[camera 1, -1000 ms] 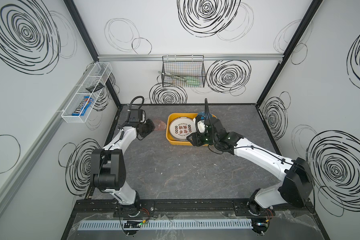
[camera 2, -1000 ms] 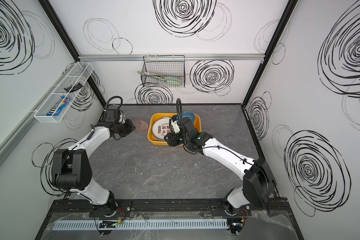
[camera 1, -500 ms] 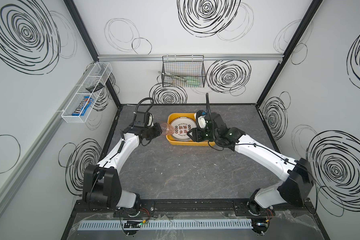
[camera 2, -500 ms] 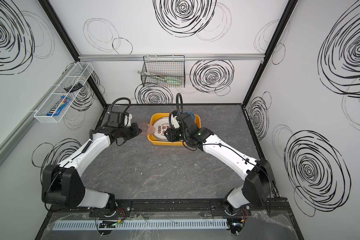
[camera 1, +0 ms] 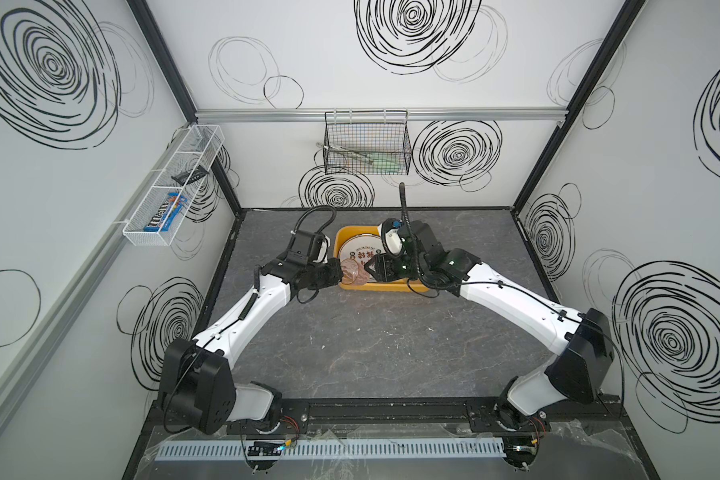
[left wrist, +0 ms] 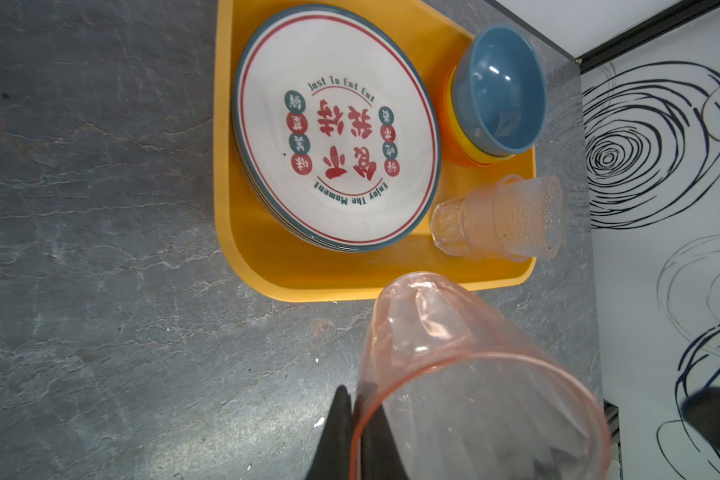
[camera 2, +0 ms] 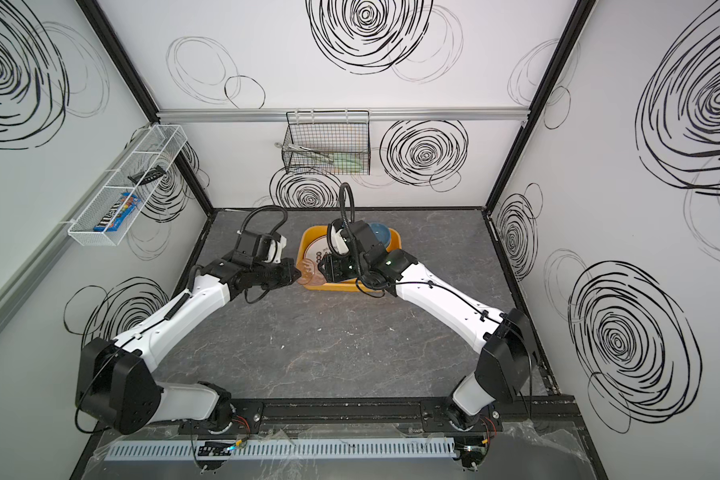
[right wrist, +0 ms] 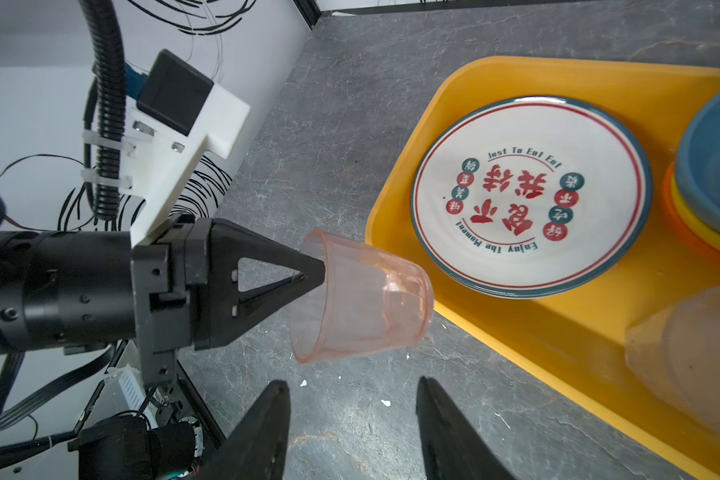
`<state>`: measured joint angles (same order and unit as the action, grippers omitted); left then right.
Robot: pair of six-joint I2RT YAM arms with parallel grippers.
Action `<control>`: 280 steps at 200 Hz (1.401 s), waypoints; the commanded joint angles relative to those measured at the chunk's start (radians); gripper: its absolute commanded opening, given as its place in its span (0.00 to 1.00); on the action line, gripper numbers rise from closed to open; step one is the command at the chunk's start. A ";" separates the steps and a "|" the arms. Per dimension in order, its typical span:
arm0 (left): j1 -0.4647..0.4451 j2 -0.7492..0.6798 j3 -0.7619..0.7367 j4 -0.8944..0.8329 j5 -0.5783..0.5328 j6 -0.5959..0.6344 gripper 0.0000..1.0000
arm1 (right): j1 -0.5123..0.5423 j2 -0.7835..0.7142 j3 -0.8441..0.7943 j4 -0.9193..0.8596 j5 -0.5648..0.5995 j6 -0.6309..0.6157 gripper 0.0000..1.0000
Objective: Place the mixed dishes into the plastic bin
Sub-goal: 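Grasp the pink cup with the left gripper and lift it toward the right gripper, then grasp the pink cup with the right gripper while the left gripper releases it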
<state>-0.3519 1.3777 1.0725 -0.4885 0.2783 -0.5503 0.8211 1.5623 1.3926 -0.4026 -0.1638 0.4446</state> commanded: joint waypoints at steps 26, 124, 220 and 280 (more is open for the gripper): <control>-0.058 -0.002 -0.003 0.034 -0.024 -0.026 0.09 | 0.016 0.063 0.048 -0.042 0.013 0.009 0.53; -0.104 -0.016 0.030 0.027 -0.026 -0.045 0.13 | 0.004 0.114 0.080 -0.121 0.136 0.026 0.33; -0.104 -0.067 0.043 0.045 0.039 -0.094 0.25 | -0.040 0.070 0.038 -0.115 0.167 0.027 0.07; -0.099 -0.095 0.032 0.070 0.047 -0.120 0.44 | -0.091 0.010 -0.010 -0.104 0.176 0.012 0.01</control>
<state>-0.4519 1.3144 1.0889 -0.4473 0.3157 -0.6544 0.7528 1.6352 1.3960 -0.5171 -0.0105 0.4652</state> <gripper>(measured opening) 0.378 0.061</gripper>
